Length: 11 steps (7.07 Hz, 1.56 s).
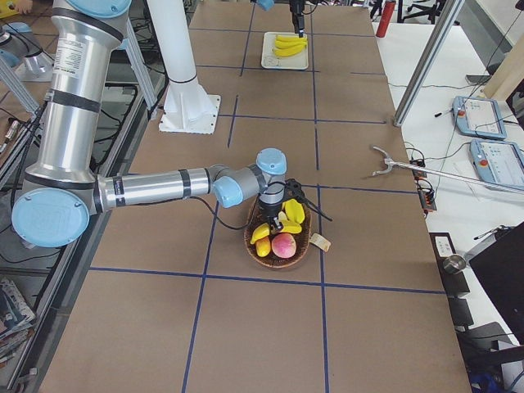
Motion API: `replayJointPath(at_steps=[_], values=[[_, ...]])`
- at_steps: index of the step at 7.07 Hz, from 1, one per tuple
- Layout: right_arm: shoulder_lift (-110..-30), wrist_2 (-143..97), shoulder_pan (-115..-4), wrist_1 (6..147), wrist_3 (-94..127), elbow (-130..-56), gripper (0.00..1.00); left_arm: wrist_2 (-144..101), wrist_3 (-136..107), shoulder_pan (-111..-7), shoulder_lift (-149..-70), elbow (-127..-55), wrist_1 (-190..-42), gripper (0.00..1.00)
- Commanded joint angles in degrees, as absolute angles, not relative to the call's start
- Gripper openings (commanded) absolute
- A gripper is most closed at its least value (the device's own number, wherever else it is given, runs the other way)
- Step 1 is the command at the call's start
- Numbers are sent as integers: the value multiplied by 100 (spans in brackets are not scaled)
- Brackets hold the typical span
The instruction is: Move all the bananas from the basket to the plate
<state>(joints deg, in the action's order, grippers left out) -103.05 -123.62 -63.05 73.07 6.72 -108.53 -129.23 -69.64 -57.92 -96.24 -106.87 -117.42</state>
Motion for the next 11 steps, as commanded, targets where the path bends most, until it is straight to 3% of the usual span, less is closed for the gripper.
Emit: replayJointPath(at_steps=[1, 3, 5, 7, 9, 11], values=[[-10406, -12793, -7079, 7565, 241, -11283, 0, -12920, -6961, -5792, -9685, -10617, -11742, 100], [-10275, -13565, -7576, 7770, 235, -11548, 1, -12920, -6961, -5792, -9686, -10626, -11733, 100], [-9208, -14176, -7498, 7717, 2319, -11523, 1, -12937, -6987, -5792, -9869, -10661, -11742, 100], [-8214, -14081, -6561, 7699, 3582, -11505, 1, -12981, -7579, -5757, -10254, -10627, -11777, 100], [-7142, -13399, -5613, 7656, 5432, -11540, 2, -12598, -9125, -5057, -11097, -10661, -11830, 100], [-6987, -12284, -4593, 6756, 6683, -11567, 2, -12525, -10059, -4843, -11451, -10714, -12126, 100]])
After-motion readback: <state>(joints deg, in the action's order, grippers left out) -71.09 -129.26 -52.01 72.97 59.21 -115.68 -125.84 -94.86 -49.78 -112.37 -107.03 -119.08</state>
